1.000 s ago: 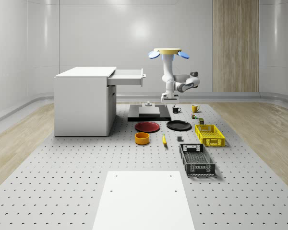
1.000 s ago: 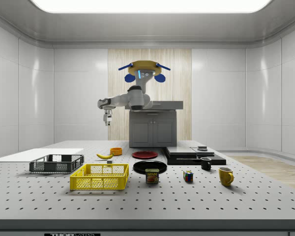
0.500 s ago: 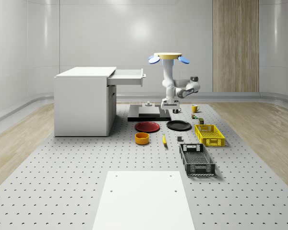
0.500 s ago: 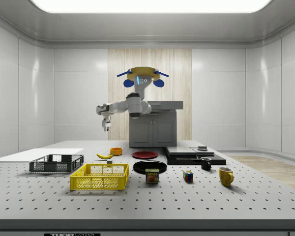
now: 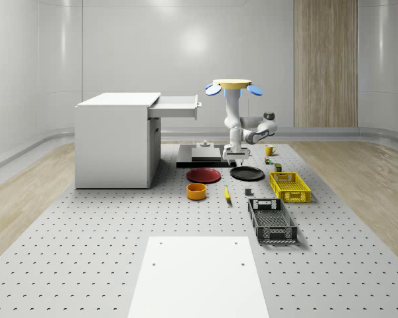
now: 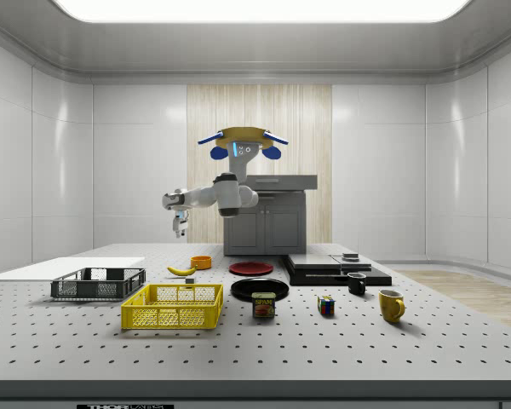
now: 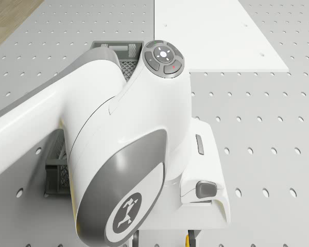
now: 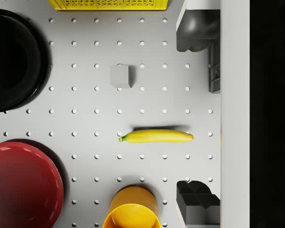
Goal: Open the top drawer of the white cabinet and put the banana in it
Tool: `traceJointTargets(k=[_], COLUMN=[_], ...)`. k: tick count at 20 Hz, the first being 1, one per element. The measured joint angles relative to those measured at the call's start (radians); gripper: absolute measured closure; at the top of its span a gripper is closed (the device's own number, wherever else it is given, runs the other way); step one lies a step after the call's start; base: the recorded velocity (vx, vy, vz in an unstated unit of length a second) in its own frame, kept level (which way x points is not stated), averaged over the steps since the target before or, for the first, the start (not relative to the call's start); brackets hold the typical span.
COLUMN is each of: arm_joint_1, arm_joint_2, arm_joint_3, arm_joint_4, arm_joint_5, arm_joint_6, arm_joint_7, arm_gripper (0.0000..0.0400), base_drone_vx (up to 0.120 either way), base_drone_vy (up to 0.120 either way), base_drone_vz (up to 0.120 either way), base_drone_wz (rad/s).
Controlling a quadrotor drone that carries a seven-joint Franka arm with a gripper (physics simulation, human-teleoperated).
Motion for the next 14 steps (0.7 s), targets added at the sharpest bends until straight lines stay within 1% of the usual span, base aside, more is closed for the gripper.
traceJointTargets(k=[14], arm_joint_1=[0.0], arm_joint_2=[-0.003], arm_joint_3=[0.0], arm_joint_4=[0.0], arm_joint_5=[-0.001], arm_joint_6=[0.003], arm_joint_7=[0.0], arm_gripper=[0.0], base_drone_vx=[0.0], base_drone_vy=[0.0], base_drone_vz=[-0.12], base_drone_wz=[0.0])
